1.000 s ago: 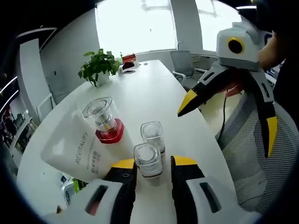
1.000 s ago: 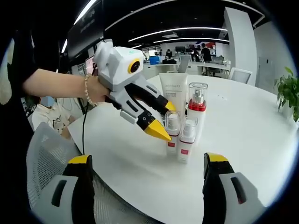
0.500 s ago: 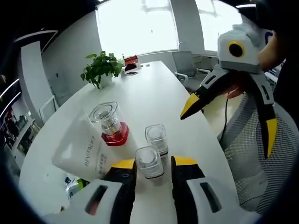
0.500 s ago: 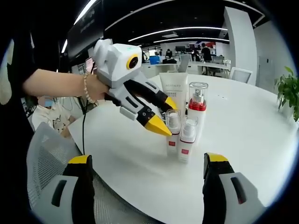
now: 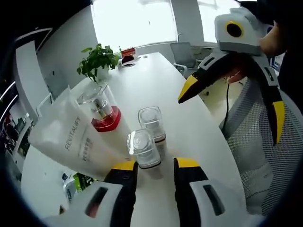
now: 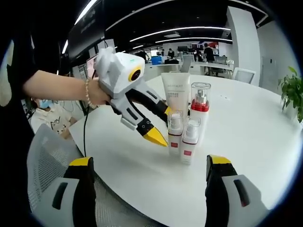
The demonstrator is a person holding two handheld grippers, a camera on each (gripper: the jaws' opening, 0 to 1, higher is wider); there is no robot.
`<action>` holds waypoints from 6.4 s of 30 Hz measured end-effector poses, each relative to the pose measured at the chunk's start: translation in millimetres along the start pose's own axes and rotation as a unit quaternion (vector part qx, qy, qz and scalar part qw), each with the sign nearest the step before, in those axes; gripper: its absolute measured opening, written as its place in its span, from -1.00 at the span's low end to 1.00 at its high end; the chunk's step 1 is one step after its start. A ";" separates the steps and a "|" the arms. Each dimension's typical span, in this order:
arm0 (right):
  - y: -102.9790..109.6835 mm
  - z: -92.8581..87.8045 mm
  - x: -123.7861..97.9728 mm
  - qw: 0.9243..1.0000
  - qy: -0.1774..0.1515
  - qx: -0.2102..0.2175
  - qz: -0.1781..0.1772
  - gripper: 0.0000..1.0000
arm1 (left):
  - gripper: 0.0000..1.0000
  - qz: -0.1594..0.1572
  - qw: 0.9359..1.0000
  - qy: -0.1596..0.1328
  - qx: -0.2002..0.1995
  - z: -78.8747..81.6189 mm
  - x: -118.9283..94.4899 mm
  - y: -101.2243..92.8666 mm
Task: Arrange the skincare products in the storage area until every visible bottle or jar stands upright without overlapping.
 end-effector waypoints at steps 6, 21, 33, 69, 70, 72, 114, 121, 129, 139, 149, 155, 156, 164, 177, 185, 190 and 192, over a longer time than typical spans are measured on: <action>-0.8 -1.3 2.2 1.000 0.005 0.005 0.002 0.95 | -0.44 -0.002 1.000 -0.003 -0.006 3.2 6.4 -1.2; -0.5 -2.4 3.7 1.000 0.009 0.005 0.003 0.95 | -0.46 -0.012 1.000 -0.004 -0.013 -3.7 11.3 0.2; -1.7 -1.8 3.4 1.000 0.008 0.001 0.001 0.95 | -0.41 0.004 1.000 0.000 -0.018 -3.6 -1.5 -4.7; 7.8 5.0 -1.7 1.000 -0.010 -0.010 0.017 0.95 | 0.56 0.191 0.946 0.011 -0.263 -58.4 -131.7 -67.4; 8.5 4.6 -1.3 1.000 -0.009 -0.012 0.019 0.95 | 0.63 0.199 0.942 0.010 -0.270 -60.1 -135.1 -68.9; 9.8 4.3 -0.9 1.000 -0.008 -0.016 0.021 0.95 | 0.68 0.214 0.934 0.007 -0.285 -63.7 -143.0 -73.7; 15.1 -0.4 3.3 0.999 0.003 -0.032 0.039 0.92 | 0.95 0.305 0.873 -0.017 -0.381 -106.7 -203.6 -130.9; 15.3 -0.5 3.7 0.999 0.006 -0.032 0.039 0.92 | 0.94 0.306 0.869 -0.020 -0.387 -108.2 -204.3 -126.3; 13.6 -0.9 3.7 0.999 0.005 -0.028 0.037 0.92 | 0.93 0.304 0.872 -0.019 -0.383 -101.0 -197.5 -110.3; 13.4 -2.2 4.1 0.999 0.009 -0.026 0.036 0.92 | 0.91 0.292 0.883 -0.012 -0.366 -92.0 -182.6 -86.0; 11.4 -2.7 2.7 0.999 0.012 -0.021 0.028 0.91 | 0.86 0.284 0.888 -0.004 -0.362 -92.9 -167.4 -52.8; 9.3 -3.4 3.7 0.999 0.017 -0.022 0.023 0.91 | 0.83 0.293 0.878 -0.005 -0.379 -94.9 -161.6 -31.7; 9.2 -3.4 3.7 0.999 0.018 -0.023 0.022 0.91 | 0.83 0.294 0.877 -0.004 -0.379 -95.4 -160.3 -29.0; 3.7 -3.5 3.7 1.000 0.018 -0.012 0.008 0.90 | 0.72 0.290 0.881 0.010 -0.374 -100.6 -138.2 2.9; -0.4 -5.9 2.8 1.000 0.027 -0.002 -0.010 0.89 | 0.54 0.274 0.890 0.018 -0.365 -97.4 -92.4 57.2; -2.9 -8.3 3.9 0.999 0.032 0.010 -0.014 0.89 | 0.29 0.299 0.885 -0.002 -0.357 -89.6 -73.1 98.0; -3.5 -8.9 4.2 0.999 0.036 0.015 -0.016 0.89 | 0.26 0.291 0.895 0.000 -0.339 -85.2 -56.5 114.3; -3.8 -9.4 4.1 0.999 0.037 0.018 -0.016 0.89 | 0.22 0.290 0.898 0.005 -0.330 -87.1 -50.2 120.7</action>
Point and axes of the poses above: the point that each gripper's makers call its tool centre point, and the gripper's own axes: x roughly forward along the fingers, y roughly to its left, z roughly out of its top, the point moved 5 cm from there along -x, roughly backward along the fingers, and after that the axes turned 2 degrees about -z, right-handed, at the moved point
